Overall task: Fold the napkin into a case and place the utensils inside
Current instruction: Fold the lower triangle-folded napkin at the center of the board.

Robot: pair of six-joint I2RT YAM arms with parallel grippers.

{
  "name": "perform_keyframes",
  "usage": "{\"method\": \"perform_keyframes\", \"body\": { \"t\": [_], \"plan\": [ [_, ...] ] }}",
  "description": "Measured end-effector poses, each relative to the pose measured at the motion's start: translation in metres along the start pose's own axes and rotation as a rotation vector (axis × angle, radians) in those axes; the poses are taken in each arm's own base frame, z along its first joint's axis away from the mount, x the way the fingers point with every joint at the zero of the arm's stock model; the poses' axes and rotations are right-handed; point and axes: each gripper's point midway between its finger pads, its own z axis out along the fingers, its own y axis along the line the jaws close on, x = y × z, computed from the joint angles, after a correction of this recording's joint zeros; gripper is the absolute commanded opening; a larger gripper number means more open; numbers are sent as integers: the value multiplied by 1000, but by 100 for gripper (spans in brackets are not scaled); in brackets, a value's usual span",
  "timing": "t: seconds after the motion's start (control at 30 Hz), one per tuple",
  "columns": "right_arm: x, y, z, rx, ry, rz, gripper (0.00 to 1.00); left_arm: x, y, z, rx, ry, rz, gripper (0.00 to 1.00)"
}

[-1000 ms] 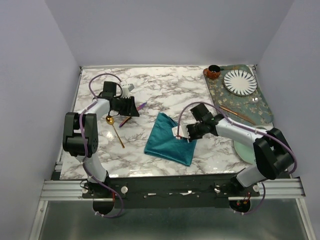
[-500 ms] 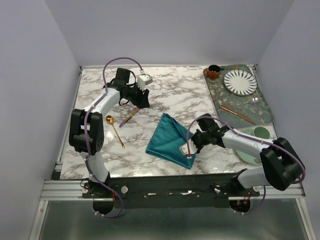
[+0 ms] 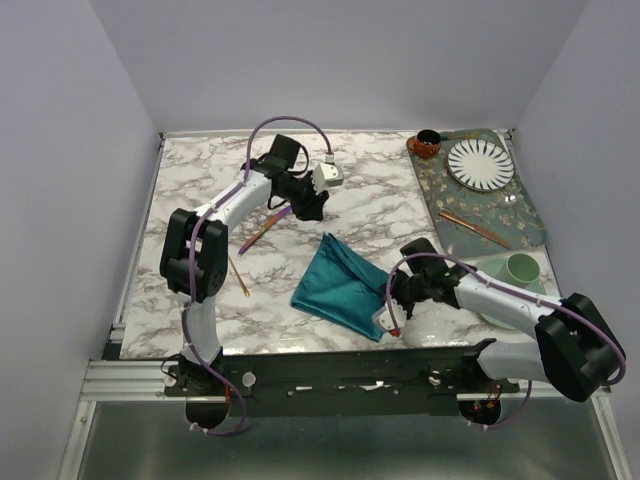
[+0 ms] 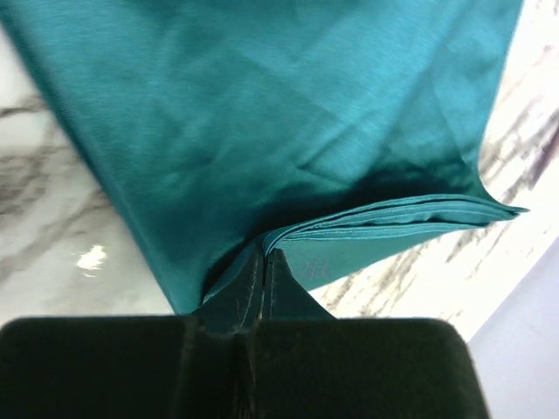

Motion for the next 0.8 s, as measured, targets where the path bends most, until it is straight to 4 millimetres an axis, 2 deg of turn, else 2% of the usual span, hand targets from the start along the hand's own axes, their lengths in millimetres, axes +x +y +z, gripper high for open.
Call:
{"method": "perform_keyframes", "body": {
  "t": [0.2,0.43,0.6,0.8],
  "plan": [
    [-7,23,4,-48,-19,-31,1,3,-18,16,65,51,115,42],
    [-7,23,4,-51,-20,-48,1,13,-39,25,146,108,254,43],
    [-7,23,5,-52,-21,-52,1,31,-49,30,190,157,334,44],
    [-7,23,5,-52,-21,-52,1,36,-51,34,202,185,406,45]
  ]
}}
